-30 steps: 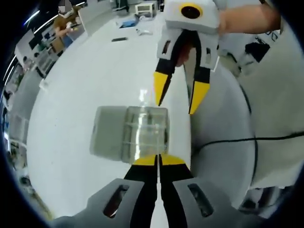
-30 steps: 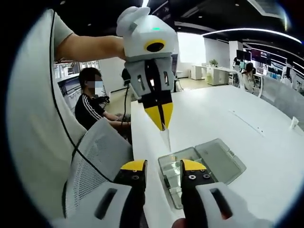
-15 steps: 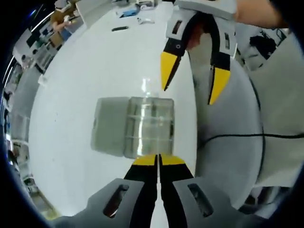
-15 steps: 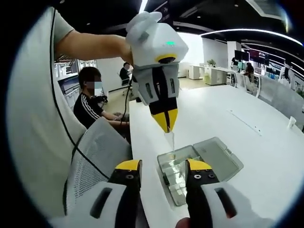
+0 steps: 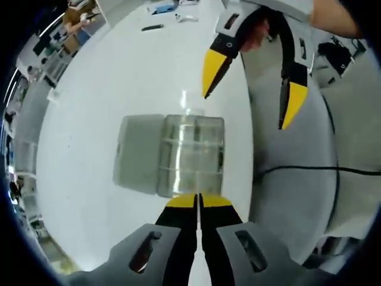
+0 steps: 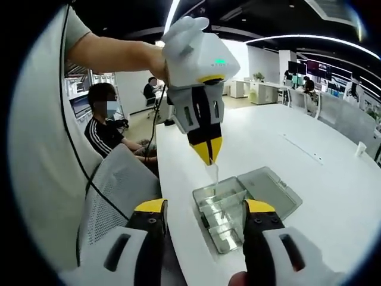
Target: Insert the divider into the dual guide fixture by aligning both edges with the guide slots and pushing it downward to the bottom, including one-sided entry, uneven engagement, binding, and posture correction.
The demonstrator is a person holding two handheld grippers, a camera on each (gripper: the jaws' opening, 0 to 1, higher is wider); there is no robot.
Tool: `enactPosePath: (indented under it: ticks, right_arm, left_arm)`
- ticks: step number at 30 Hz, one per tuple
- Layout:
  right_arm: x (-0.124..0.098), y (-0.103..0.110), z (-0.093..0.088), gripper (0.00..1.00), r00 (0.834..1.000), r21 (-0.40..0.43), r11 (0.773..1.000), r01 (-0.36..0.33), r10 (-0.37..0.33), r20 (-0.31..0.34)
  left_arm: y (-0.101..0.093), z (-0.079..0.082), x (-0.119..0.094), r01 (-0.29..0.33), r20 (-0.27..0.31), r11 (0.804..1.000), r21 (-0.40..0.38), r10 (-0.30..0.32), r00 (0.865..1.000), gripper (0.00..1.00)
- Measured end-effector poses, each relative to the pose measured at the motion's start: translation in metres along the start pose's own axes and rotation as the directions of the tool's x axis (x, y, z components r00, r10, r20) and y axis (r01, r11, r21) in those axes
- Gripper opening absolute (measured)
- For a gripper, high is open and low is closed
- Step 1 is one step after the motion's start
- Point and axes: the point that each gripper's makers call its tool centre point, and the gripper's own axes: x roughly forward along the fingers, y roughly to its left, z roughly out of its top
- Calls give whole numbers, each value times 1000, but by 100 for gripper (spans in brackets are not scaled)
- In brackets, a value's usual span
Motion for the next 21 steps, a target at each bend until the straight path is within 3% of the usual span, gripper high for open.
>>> enactPosePath:
  ticks: [4, 21]
  right_arm:
    - [1, -1, -1, 54, 1000, 13, 1000, 12, -12, 12]
    - [4, -10, -5, 66, 998, 3, 999, 49, -49, 33]
  left_arm:
    - [-1, -5, 2, -4, -22, 1000, 26, 5, 1000, 0]
    - [5, -2, 2, -15, -6, 1000, 5, 15, 1000, 0]
